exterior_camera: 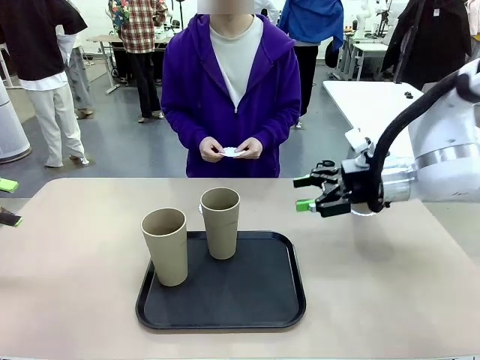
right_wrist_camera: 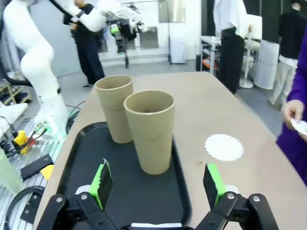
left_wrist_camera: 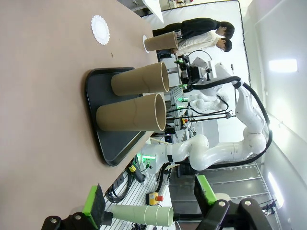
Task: Place coasters on the table and set cups on them.
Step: Take one Reusable plastic cup from the Flat Tray and place it on a coaster set by the human.
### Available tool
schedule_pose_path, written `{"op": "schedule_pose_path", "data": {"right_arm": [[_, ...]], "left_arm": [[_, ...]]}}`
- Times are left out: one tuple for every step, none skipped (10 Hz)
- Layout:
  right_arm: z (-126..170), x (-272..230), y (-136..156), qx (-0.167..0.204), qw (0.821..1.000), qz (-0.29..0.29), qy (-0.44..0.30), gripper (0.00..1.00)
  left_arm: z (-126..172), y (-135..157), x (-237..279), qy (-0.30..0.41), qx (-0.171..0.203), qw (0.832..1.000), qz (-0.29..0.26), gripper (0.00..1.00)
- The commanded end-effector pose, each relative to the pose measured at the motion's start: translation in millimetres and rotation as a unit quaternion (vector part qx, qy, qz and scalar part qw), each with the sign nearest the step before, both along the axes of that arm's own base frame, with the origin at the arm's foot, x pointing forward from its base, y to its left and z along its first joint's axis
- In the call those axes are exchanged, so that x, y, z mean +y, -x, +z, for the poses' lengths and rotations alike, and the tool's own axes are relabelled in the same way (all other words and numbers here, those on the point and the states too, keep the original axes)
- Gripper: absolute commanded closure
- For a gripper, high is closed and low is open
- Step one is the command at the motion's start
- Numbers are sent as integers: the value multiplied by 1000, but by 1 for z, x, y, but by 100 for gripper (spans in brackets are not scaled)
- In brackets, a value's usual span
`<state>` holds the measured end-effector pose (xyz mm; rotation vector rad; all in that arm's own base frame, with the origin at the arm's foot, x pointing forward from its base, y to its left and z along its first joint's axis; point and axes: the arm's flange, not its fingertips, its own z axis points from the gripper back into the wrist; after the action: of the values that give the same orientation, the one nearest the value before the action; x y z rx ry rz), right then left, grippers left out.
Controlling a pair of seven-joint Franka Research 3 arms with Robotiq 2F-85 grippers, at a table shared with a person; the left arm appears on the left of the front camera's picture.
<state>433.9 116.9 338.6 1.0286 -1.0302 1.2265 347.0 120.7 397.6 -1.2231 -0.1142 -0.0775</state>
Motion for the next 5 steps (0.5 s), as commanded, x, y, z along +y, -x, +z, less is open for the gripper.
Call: {"op": "schedule_pose_path", "data": {"right_arm": [[-23,20,-8,-1,1000,12,2,0],[-30,31,-9,7,1000,31,-2,0],[-36,42,-10,6,999,41,0,0],[-39,51,-12,4,999,44,3,0],[-39,54,-14,2,999,40,6,0]], "left_arm": [[2,0,0,6,-4,1000,3,0],[2,0,0,6,-4,1000,3,0],[2,0,0,6,-4,1000,3,0],[2,0,0,6,-4,1000,3,0],[2,0,0,6,-4,1000,3,0]]}}
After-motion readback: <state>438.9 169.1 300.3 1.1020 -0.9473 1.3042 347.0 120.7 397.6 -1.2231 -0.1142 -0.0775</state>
